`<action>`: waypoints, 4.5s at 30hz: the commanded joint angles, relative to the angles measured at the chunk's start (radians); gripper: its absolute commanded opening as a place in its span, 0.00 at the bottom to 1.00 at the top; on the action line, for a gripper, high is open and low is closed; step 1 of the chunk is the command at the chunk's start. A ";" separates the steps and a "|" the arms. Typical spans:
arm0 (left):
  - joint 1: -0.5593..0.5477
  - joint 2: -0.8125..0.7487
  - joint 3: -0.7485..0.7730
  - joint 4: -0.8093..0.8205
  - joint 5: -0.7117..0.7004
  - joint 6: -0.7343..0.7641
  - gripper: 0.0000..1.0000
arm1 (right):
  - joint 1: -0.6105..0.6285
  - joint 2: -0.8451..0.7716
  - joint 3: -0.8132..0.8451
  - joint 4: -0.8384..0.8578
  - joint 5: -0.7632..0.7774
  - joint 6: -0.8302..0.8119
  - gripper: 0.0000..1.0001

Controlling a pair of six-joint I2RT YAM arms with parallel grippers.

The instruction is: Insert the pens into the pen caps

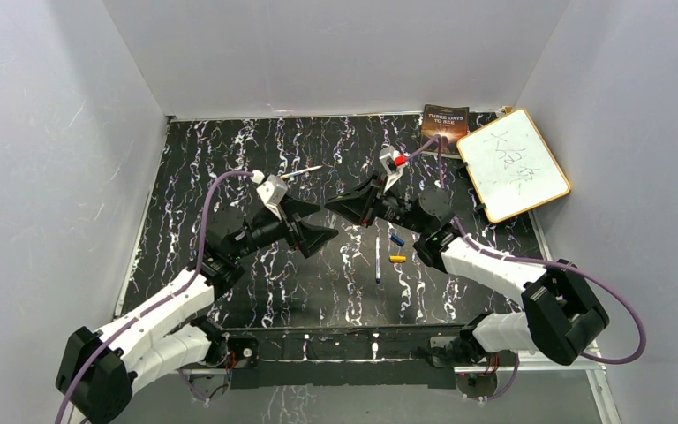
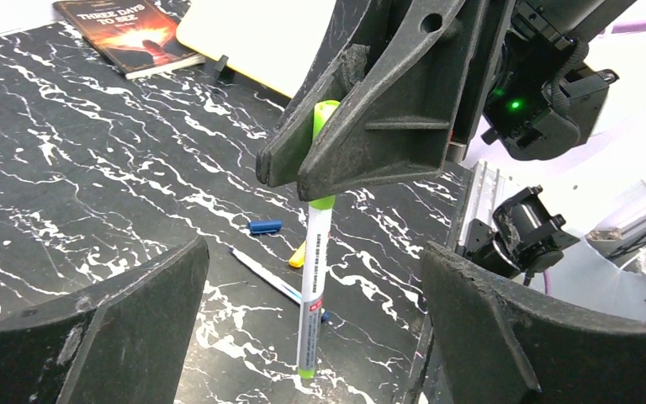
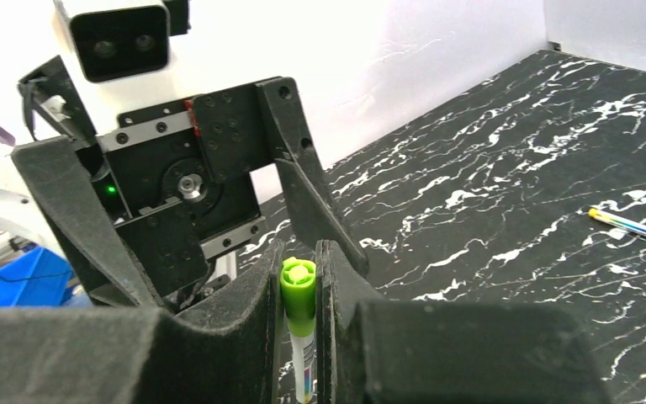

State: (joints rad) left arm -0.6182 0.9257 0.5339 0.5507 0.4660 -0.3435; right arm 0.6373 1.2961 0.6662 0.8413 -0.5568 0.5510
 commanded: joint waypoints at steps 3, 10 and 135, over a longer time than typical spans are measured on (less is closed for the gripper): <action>-0.003 0.024 0.035 0.071 0.083 -0.027 0.86 | -0.002 -0.049 0.049 0.138 -0.053 0.088 0.00; -0.003 0.024 0.029 0.086 0.083 -0.045 0.36 | -0.002 -0.054 0.064 0.141 -0.074 0.098 0.00; 0.153 0.250 0.283 -0.499 -0.354 -0.034 0.92 | 0.106 0.274 0.166 -1.215 0.808 -0.099 0.25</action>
State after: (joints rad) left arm -0.4679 1.1988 0.8299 0.0448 0.1120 -0.3878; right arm 0.7368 1.5452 0.8028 -0.3538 0.2165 0.4427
